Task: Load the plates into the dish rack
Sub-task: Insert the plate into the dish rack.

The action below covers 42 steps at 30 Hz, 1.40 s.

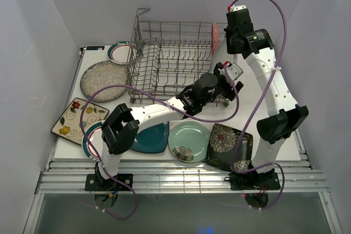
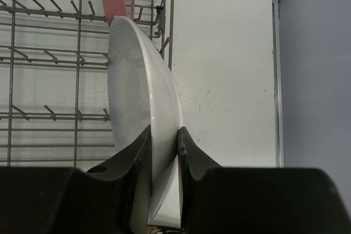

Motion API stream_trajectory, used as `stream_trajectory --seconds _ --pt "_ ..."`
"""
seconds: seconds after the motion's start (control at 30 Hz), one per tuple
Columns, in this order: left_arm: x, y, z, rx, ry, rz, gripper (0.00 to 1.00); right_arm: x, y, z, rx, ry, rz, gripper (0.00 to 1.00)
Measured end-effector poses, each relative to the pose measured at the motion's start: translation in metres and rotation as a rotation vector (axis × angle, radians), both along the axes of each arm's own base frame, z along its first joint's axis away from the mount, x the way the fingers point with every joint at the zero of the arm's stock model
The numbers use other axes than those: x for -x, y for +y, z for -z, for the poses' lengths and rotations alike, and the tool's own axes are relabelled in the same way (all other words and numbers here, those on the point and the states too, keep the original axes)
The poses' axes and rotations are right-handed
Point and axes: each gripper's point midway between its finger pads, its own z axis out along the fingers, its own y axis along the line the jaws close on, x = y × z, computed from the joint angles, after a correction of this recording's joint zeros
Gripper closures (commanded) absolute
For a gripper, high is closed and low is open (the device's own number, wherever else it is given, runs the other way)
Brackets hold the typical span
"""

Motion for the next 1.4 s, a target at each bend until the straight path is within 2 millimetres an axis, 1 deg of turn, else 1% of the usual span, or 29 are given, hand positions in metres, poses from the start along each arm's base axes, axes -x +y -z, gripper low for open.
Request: stream_trajectory --seconds 0.1,0.17,0.2,0.23,0.27,0.37,0.43,0.5,0.6,0.83,0.97,1.0,1.03,1.07,1.2,1.4 --pt "0.001 0.000 -0.001 0.002 -0.001 0.003 0.14 -0.002 0.000 0.000 -0.003 -0.002 -0.003 0.82" --pt "0.001 0.000 -0.002 0.003 -0.002 0.002 0.14 -0.002 0.000 0.000 -0.003 -0.003 -0.004 0.76" --pt "0.001 0.000 -0.002 0.003 -0.002 0.002 0.14 -0.002 0.000 0.000 -0.004 -0.004 -0.004 0.75" --pt "0.001 0.000 -0.003 0.003 -0.003 0.000 0.14 -0.002 0.001 0.000 -0.005 -0.005 -0.005 0.70" --pt "0.000 0.001 -0.003 0.002 -0.005 -0.005 0.14 -0.003 0.002 -0.001 -0.013 -0.007 -0.008 0.68" --pt "-0.003 0.007 -0.006 0.002 -0.010 -0.032 0.14 -0.011 0.013 -0.006 -0.070 -0.043 -0.033 0.66" --pt "-0.003 0.010 -0.006 0.001 -0.009 -0.038 0.13 -0.017 0.020 -0.012 -0.102 -0.072 -0.050 0.61" --pt "-0.002 0.011 -0.005 -0.001 -0.007 -0.035 0.12 -0.022 0.026 -0.017 -0.129 -0.101 -0.063 0.58" --pt "0.001 0.010 -0.004 -0.003 -0.005 -0.026 0.11 -0.026 0.030 -0.022 -0.153 -0.128 -0.074 0.55" --pt "0.004 0.009 -0.006 -0.001 -0.008 -0.018 0.09 -0.028 0.036 -0.028 -0.182 -0.155 -0.089 0.51" --pt "0.006 0.007 -0.007 0.001 -0.013 -0.014 0.08 -0.028 0.037 -0.028 -0.189 -0.160 -0.091 0.44" --pt "0.007 0.007 -0.008 0.003 -0.015 -0.014 0.07 -0.028 0.037 -0.027 -0.190 -0.159 -0.092 0.39" --pt "0.007 0.007 -0.008 0.004 -0.016 -0.013 0.06 -0.027 0.038 -0.027 -0.192 -0.159 -0.093 0.37" --pt "0.007 0.007 -0.009 0.005 -0.017 -0.012 0.04 -0.026 0.039 -0.027 -0.194 -0.158 -0.096 0.37" --pt "0.005 0.007 -0.014 0.020 -0.028 -0.015 0.02 -0.022 0.040 -0.029 -0.203 -0.161 -0.104 0.34" --pt "-0.005 0.013 -0.018 0.032 -0.041 -0.034 0.02 -0.017 0.040 -0.035 -0.218 -0.179 -0.107 0.33"
